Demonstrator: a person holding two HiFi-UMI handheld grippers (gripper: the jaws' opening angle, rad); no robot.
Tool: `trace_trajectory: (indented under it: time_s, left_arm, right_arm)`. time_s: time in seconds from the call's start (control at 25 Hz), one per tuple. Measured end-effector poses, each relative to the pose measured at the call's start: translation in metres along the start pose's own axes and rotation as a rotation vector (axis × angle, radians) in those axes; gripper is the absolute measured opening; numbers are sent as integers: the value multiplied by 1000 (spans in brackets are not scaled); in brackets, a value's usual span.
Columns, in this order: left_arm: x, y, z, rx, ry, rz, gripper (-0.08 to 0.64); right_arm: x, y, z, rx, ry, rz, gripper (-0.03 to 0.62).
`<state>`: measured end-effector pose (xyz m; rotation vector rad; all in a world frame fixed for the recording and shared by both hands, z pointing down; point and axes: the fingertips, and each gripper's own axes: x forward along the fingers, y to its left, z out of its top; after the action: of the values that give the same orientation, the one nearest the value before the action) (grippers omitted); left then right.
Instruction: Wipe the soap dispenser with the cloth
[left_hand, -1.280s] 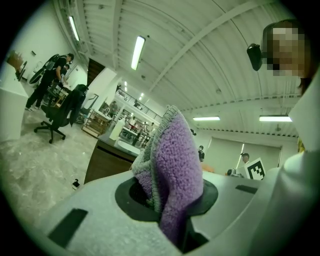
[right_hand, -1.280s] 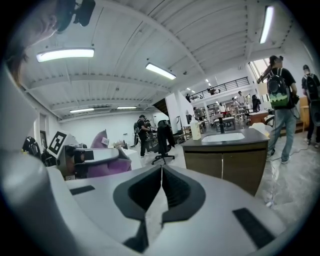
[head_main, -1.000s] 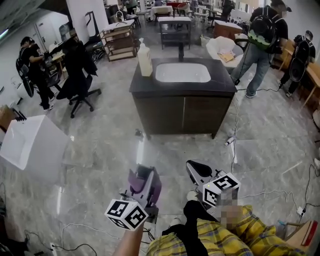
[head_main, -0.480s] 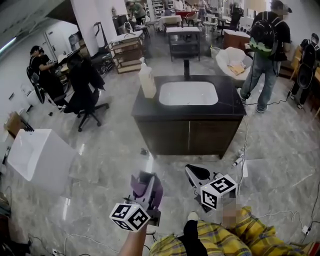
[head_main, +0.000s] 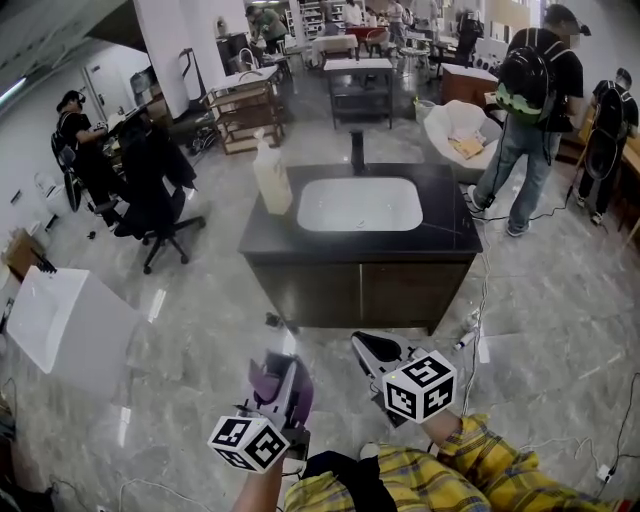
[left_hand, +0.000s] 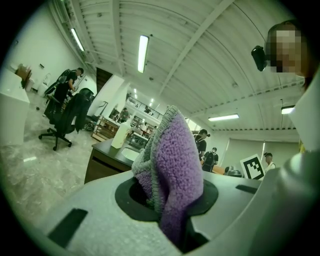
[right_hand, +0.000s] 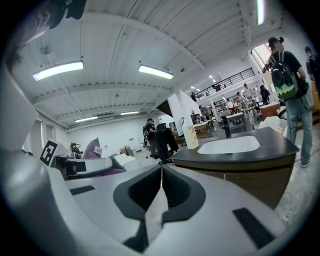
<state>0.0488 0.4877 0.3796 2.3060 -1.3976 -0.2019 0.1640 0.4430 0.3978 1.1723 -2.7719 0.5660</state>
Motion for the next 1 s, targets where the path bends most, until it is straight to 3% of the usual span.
trace_trajectory:
  time_s: [0.28,0.48,1.0]
  left_arm:
    - [32,26,8,20,9,11,67]
    - [66,52,18,1,31,-24,67]
    - [145,161,82,11,37,-91,67]
  right_arm:
    - [30,-25,4,26,10,-1,6]
    - [56,-48,8,47,26,-53,6]
    - [186,-75,49,16,36,-125,6]
